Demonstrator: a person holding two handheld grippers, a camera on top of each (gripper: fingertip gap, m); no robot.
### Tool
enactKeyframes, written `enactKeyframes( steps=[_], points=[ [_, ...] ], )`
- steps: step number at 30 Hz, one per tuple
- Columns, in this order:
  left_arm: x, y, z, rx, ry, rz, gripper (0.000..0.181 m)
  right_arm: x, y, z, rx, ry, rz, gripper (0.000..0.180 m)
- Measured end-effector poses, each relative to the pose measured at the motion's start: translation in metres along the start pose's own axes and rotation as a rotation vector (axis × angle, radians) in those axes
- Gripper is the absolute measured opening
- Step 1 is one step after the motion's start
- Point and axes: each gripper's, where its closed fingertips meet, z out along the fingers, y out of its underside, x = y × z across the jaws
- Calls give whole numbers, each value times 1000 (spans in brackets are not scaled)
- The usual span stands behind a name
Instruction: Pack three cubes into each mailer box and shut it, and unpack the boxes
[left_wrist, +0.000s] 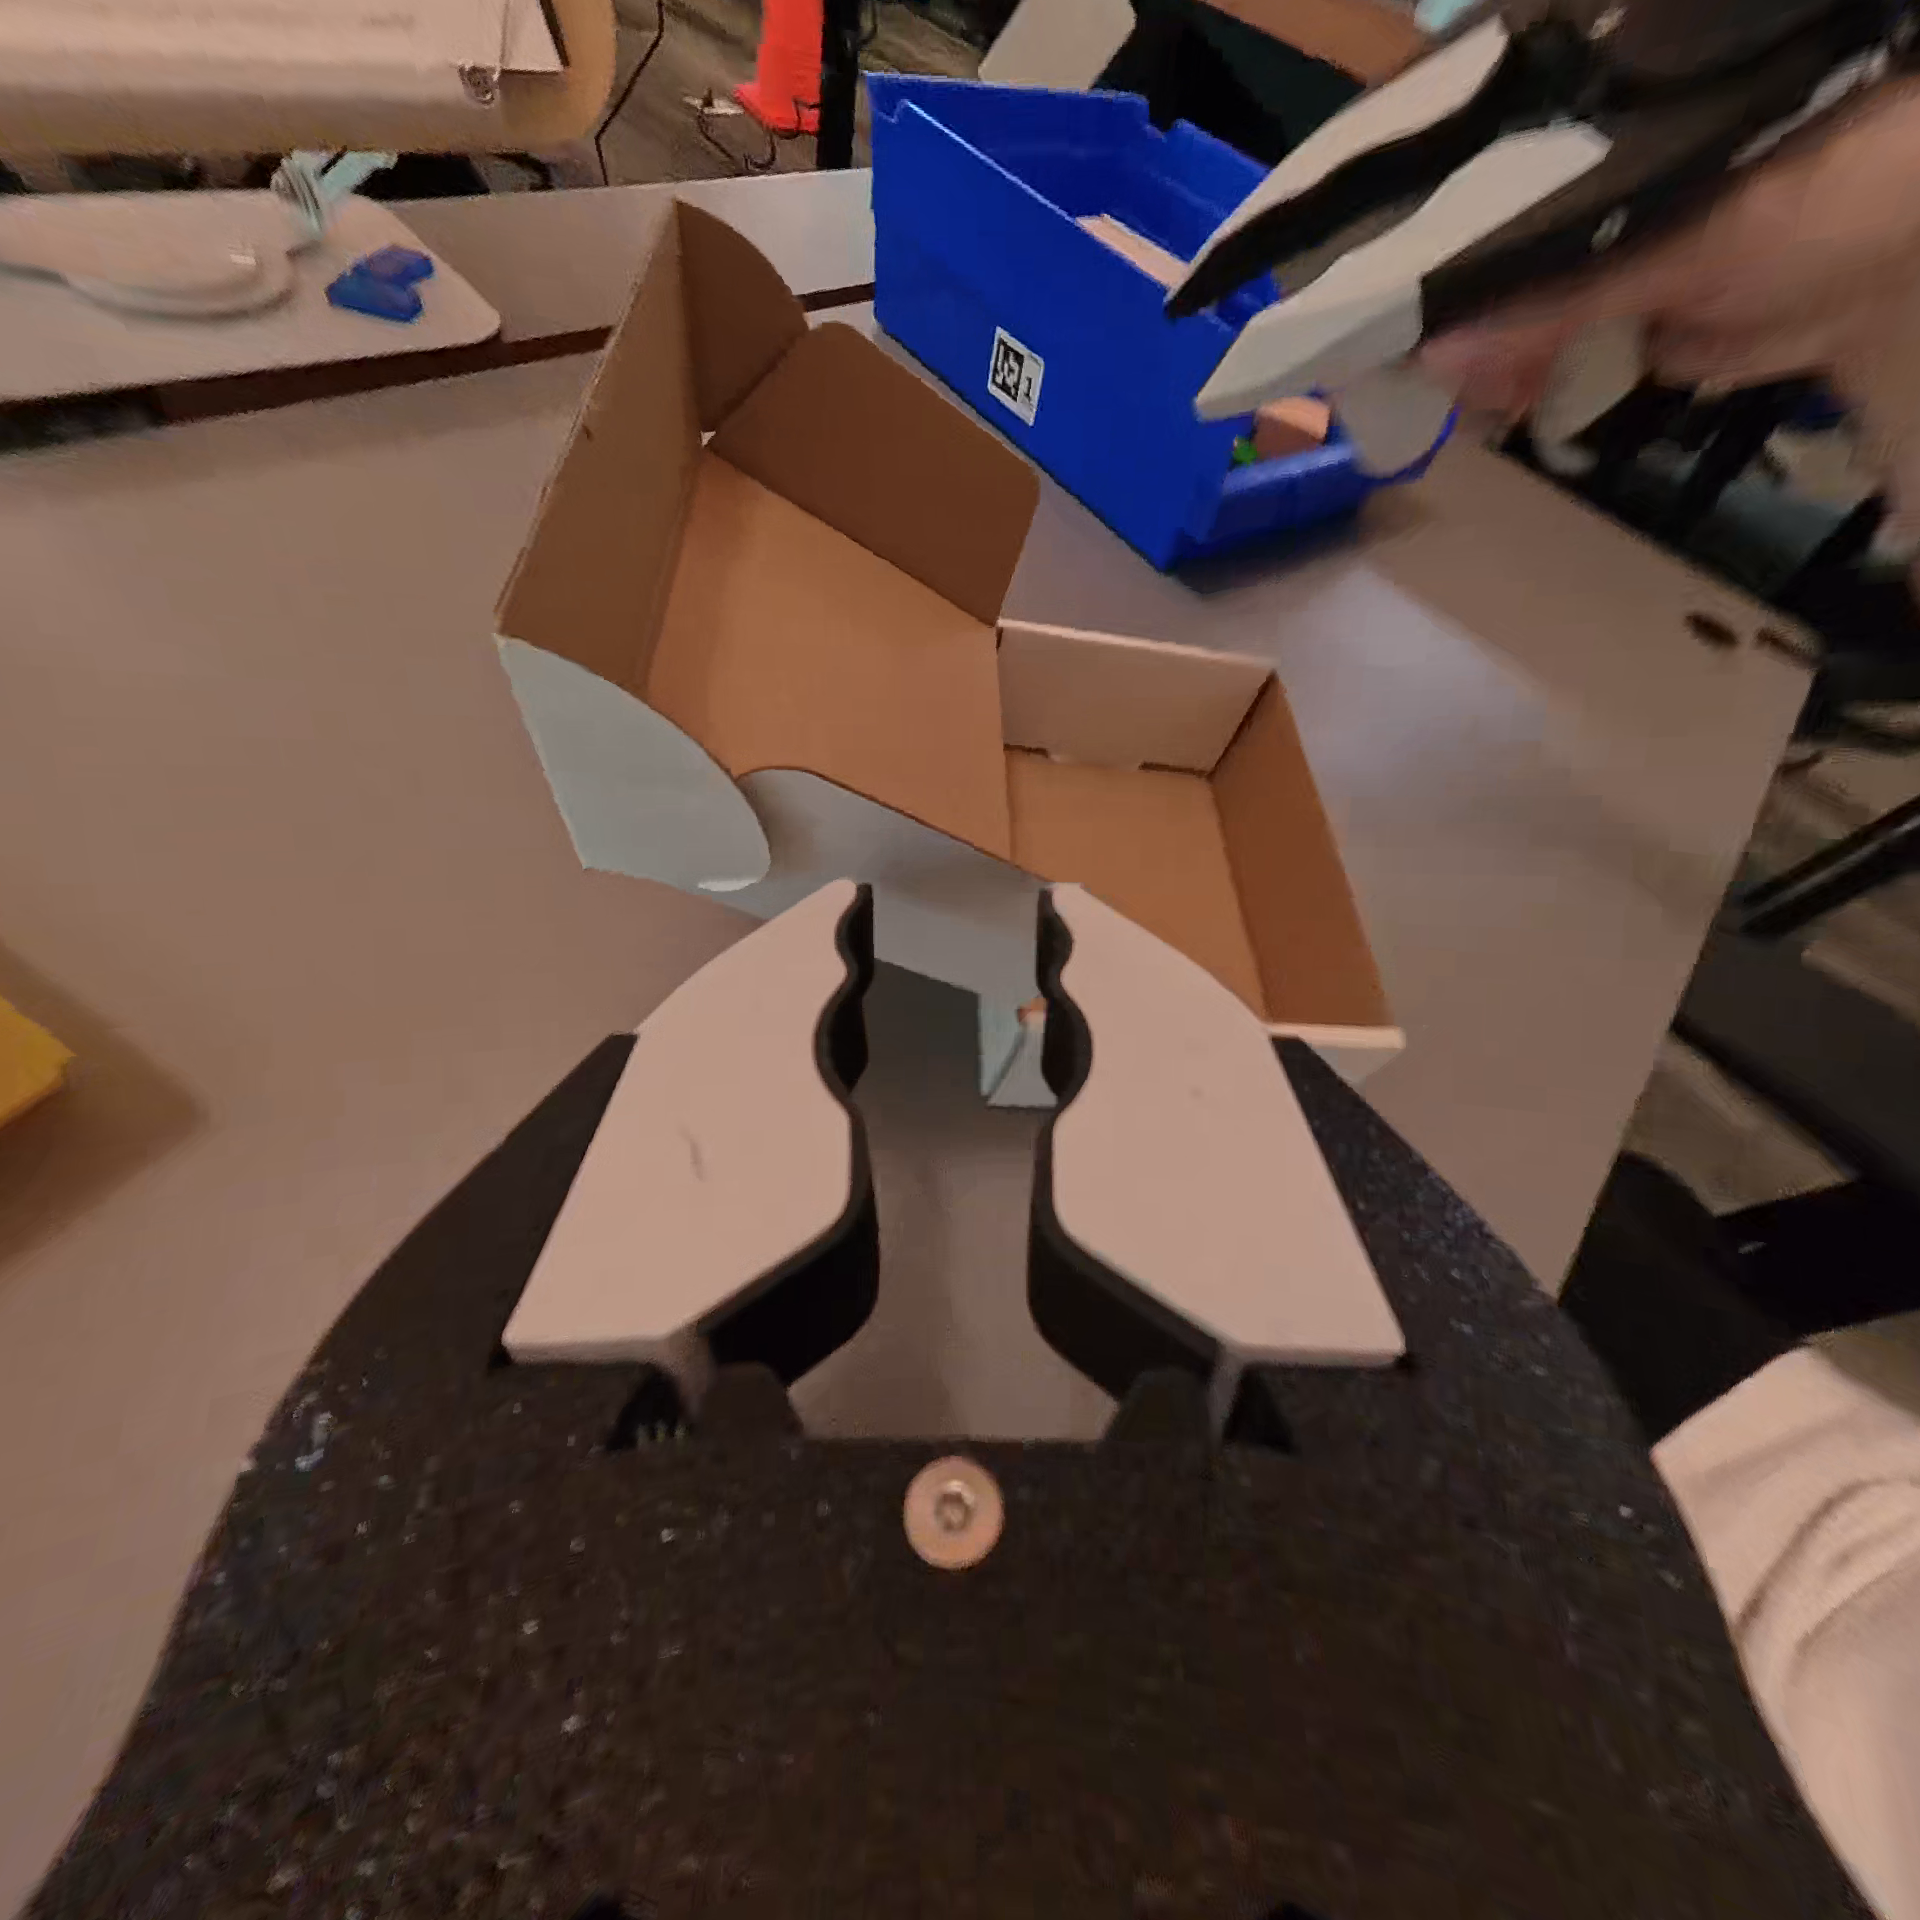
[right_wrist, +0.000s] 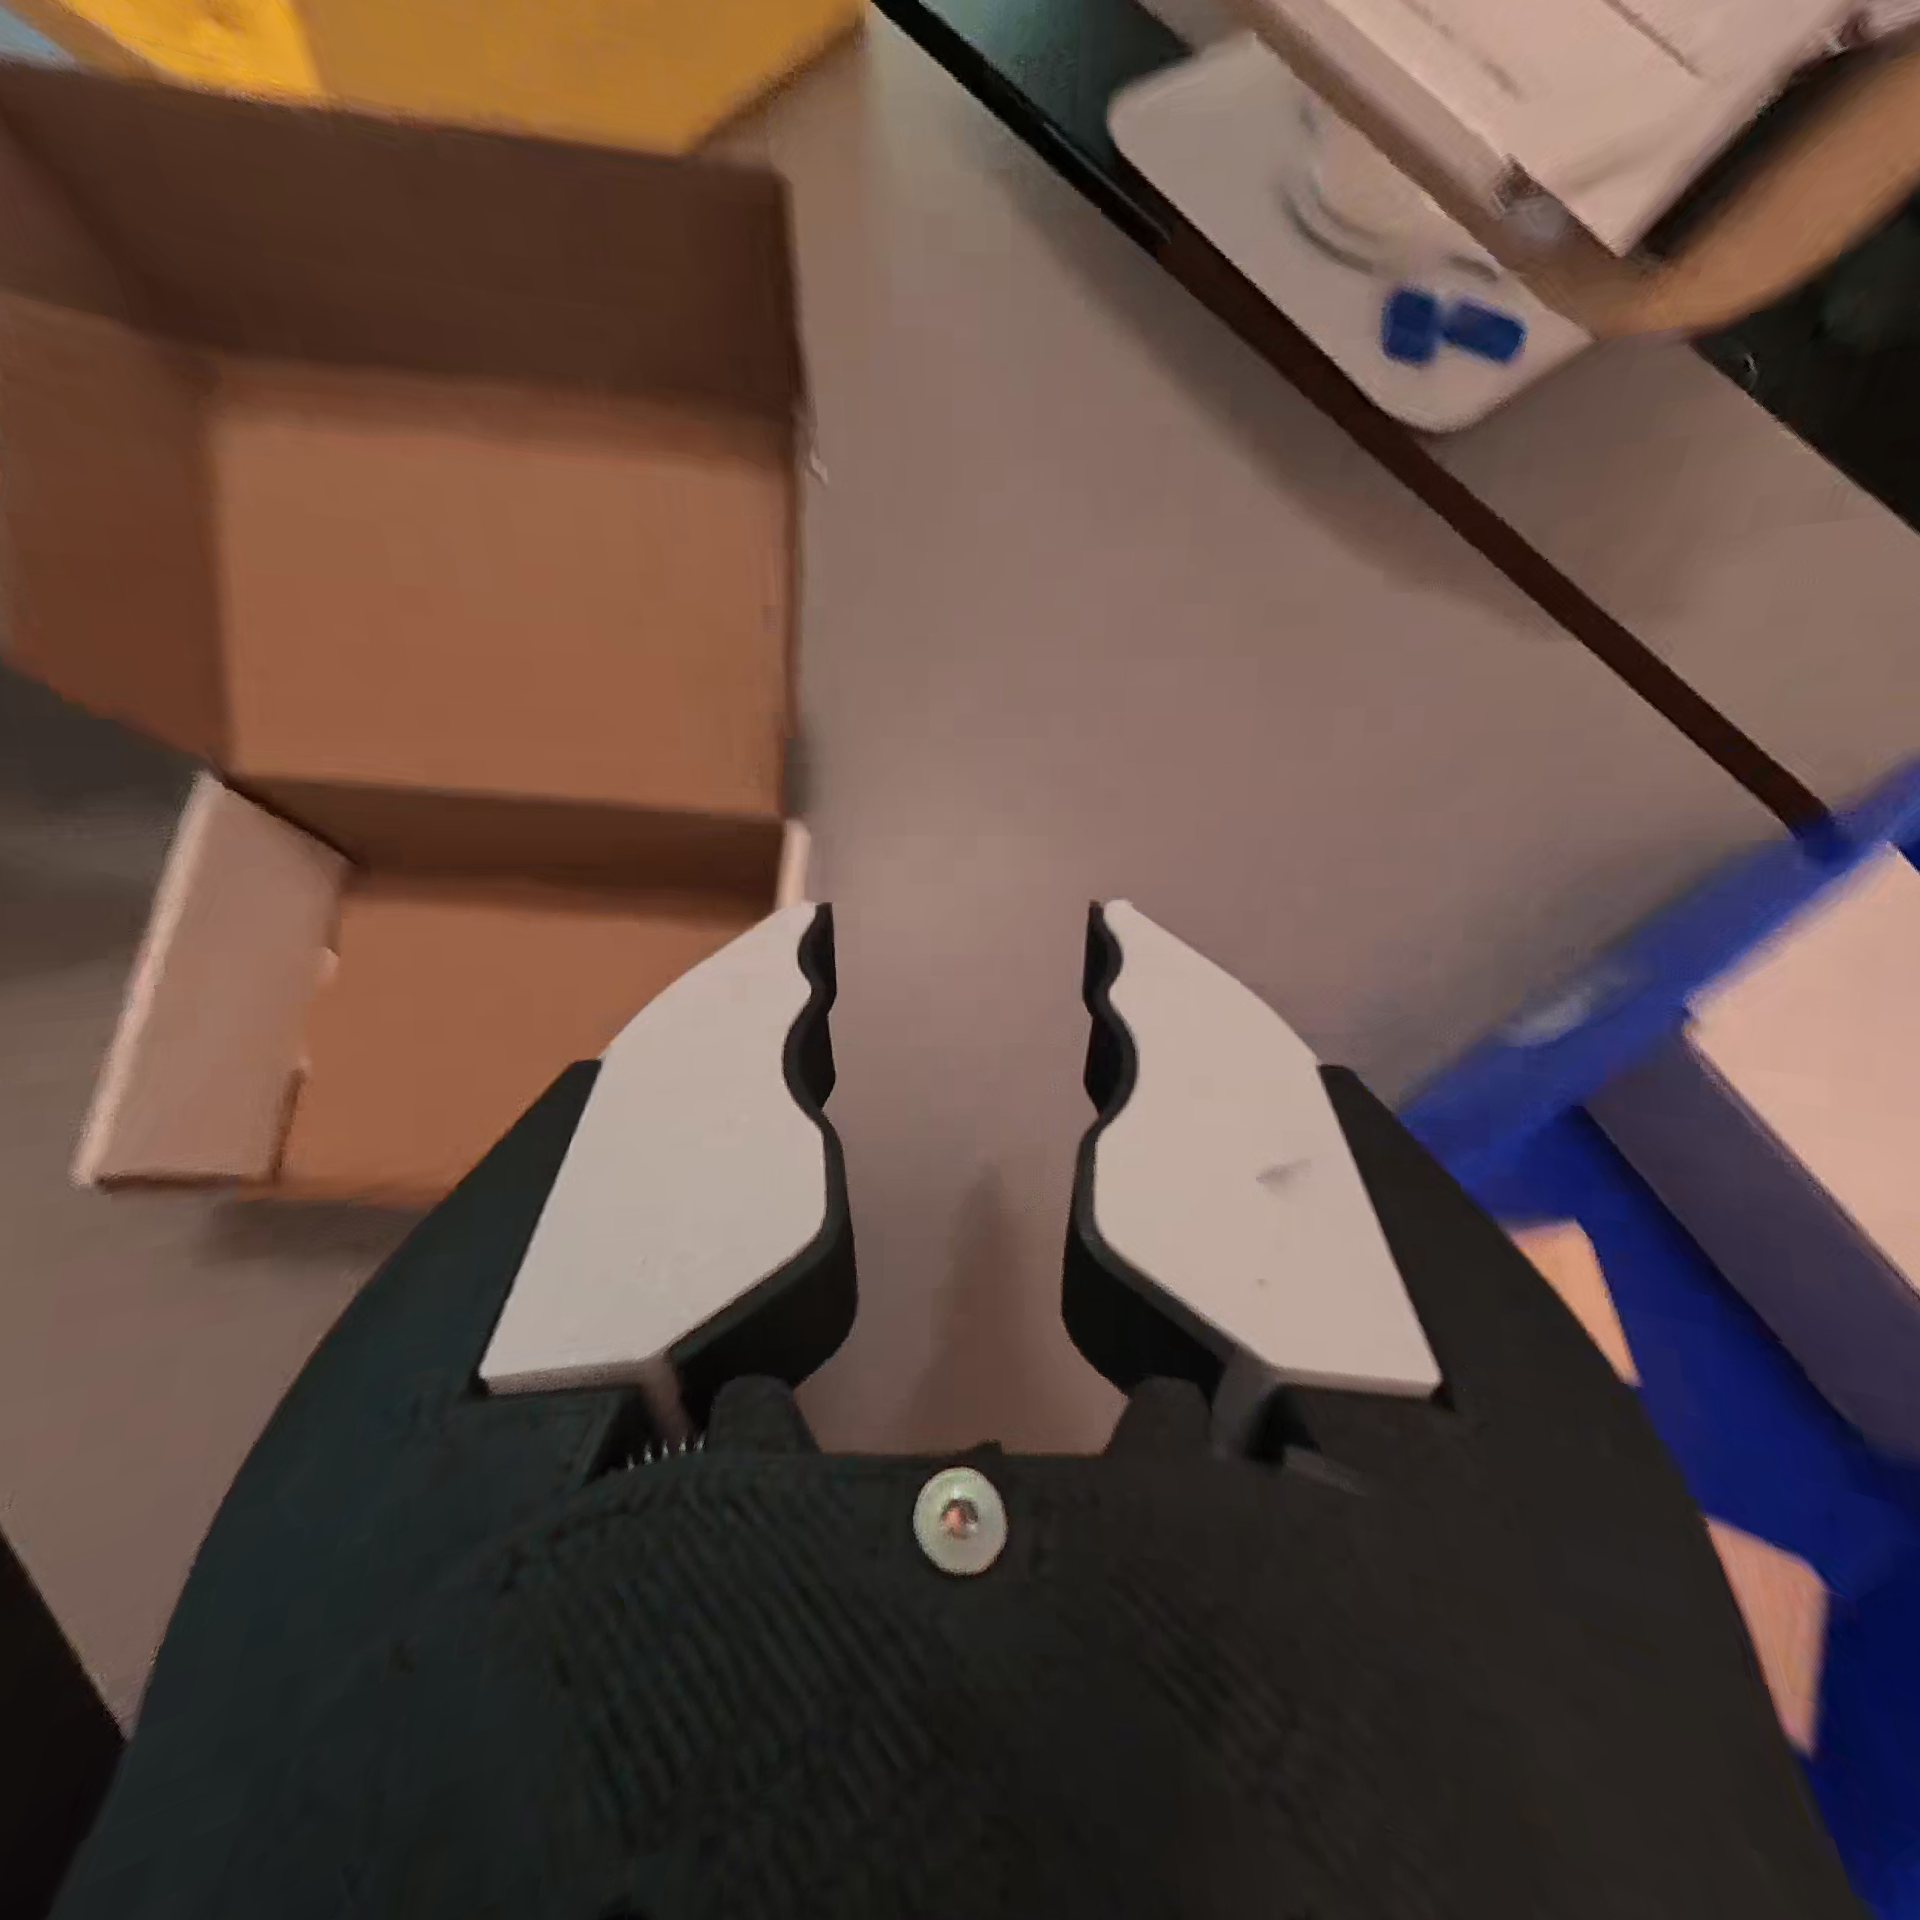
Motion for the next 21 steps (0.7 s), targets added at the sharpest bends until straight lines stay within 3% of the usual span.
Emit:
enactKeyframes(
  steps=[1, 9, 13, 21],
  points=[
    [2, -2, 0, 13, 11, -33, 29, -8, -10, 10, 16, -11, -6, 43],
    [-4, 2, -1, -2, -17, -45, 29, -30, -43, 70, -50, -16, -115, 34],
    [-7, 3, 0, -2, -13, -56, 29, -25, -39, 83, -110, 22, -166, 7],
    [-21, -10, -6, 72, -137, -28, 29, -34, -45, 43, 238, 242, 82, 1]
  ],
)
